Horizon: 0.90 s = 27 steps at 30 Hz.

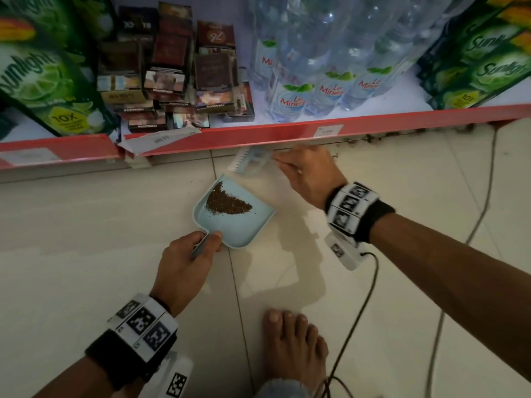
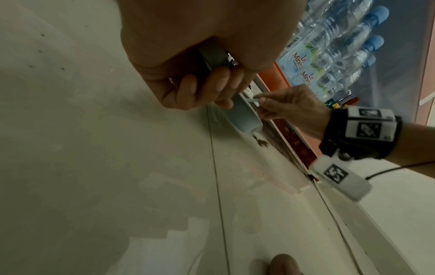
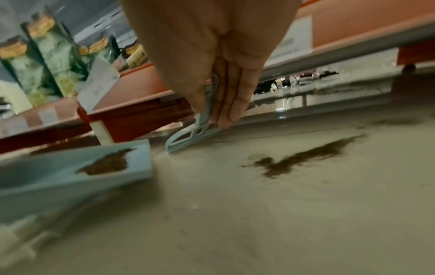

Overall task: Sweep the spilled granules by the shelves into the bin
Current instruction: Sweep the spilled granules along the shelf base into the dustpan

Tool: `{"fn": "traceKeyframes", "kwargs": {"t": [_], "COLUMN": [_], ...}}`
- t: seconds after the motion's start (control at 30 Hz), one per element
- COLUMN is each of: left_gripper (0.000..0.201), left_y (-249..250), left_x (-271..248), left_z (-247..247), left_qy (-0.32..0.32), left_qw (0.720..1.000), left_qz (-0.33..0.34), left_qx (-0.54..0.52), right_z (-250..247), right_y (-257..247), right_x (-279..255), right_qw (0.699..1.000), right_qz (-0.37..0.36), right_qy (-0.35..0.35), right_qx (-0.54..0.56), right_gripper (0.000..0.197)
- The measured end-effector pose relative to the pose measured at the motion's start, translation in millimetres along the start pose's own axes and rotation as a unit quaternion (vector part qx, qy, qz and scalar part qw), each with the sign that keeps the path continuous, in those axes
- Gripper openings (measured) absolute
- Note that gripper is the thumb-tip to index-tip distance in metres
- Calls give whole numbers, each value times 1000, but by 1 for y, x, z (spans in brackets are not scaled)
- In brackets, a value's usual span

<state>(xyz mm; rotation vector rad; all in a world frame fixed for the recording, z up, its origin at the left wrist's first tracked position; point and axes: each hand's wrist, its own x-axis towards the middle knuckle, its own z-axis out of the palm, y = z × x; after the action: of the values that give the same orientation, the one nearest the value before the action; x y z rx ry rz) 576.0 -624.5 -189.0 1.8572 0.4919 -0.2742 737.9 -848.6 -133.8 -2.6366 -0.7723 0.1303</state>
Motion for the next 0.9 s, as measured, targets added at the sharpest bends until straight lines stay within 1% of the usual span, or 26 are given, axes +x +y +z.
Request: {"fn": "traceKeyframes", "kwargs": {"t": [0.07,0.1,0.17,0.23,0.3,0.37,0.43,0.47,0.53,0.63,0.7,0.77,0.83,0.9], "left_gripper": [33,34,36,37,38,39,38,37,36,38,41,43,43,43], "left_y": [-3,-4,-5,-4,-2,3,7,9,10,7,3,-1,-1,1], "left_x": [0,0,-1,-1,-1,0,1,1,0,-1,3,8,14,20], "left_z": [-1,-2,-3,-2,-1,2,4,5,4,0,-2,-2,-1,1], "left_qy": [4,7,10,6,-2,-12,-20,-23,-32,-51,-56,-61,-70,-82], "left_qw": [1000,1000,1000,1000,1000,1000,1000,999,999,998,997,997,996,994], "left_qz": [-5,-5,0,7,11,15,23,28,37,48,50,51,54,64], "left_qx": [-11,-14,-17,-14,-9,-6,0,2,3,5,8,15,16,26], "right_z": [-12,-20,-39,-56,-64,-59,-47,-40,-33,-38,-46,-57,-67,-72], "right_y": [18,28,49,62,64,53,38,32,27,37,52,64,67,60], "right_x": [-19,-31,-55,-71,-75,-68,-54,-48,-41,-55,-71,-85,-93,-92], "right_qw": [996,995,994,996,998,998,997,998,999,996,994,993,993,994], "right_qz": [15,18,20,19,13,-3,-18,-25,-37,-49,-35,6,29,31], "right_qy": [-47,-46,-18,9,33,59,67,60,21,-39,-45,-37,-18,9], "right_qx": [-70,-89,-102,-85,-51,-19,14,20,-2,-61,-95,-113,-112,-100], "right_gripper": [23,22,19,19,20,19,18,19,21,22,20,19,19,20]}}
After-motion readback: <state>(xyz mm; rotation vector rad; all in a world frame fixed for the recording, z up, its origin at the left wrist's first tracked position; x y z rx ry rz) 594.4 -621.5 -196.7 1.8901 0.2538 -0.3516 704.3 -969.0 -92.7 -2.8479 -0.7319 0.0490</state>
